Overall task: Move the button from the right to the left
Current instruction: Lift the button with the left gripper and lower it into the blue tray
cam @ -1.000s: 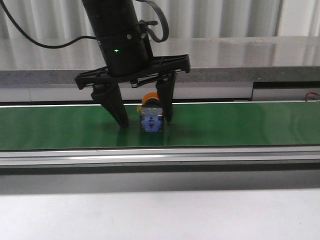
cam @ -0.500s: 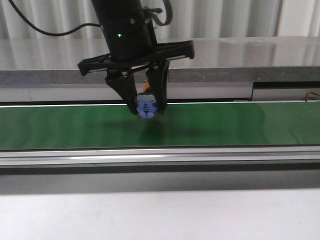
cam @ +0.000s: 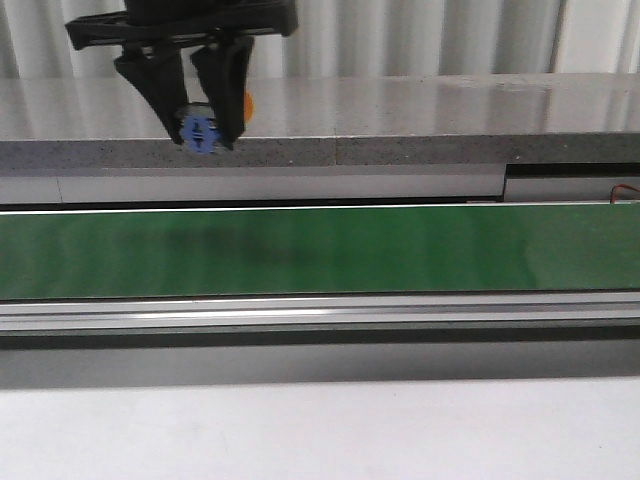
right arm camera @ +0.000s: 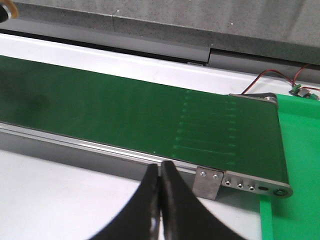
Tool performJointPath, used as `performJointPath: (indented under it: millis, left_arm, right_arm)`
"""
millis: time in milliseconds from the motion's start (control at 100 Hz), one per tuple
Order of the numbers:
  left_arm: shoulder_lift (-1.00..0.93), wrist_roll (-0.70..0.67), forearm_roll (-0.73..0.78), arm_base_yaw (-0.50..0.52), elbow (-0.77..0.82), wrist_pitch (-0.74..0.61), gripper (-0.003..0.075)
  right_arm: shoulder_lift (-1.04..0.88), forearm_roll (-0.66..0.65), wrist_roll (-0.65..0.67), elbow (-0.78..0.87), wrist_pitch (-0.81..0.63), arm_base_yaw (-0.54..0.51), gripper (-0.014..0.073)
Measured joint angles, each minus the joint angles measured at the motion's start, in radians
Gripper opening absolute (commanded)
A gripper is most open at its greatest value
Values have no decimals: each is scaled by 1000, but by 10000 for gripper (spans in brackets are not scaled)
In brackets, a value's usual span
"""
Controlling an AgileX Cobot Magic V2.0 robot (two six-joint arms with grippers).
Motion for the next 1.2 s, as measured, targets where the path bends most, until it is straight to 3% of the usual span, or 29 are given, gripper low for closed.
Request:
performJointPath:
  millis: [560, 910, 1200]
  left_arm:
    - [-53, 165, 2, 348, 30, 13, 50]
    - [-55, 219, 6, 576, 169, 13, 50]
    - [-55, 235, 111, 729, 261, 5, 50]
  right_arm:
    - [0, 0, 0, 0, -1, 0, -68]
    - [0, 0, 0, 0, -1, 0, -68]
    - [0, 0, 0, 0, -1, 0, -68]
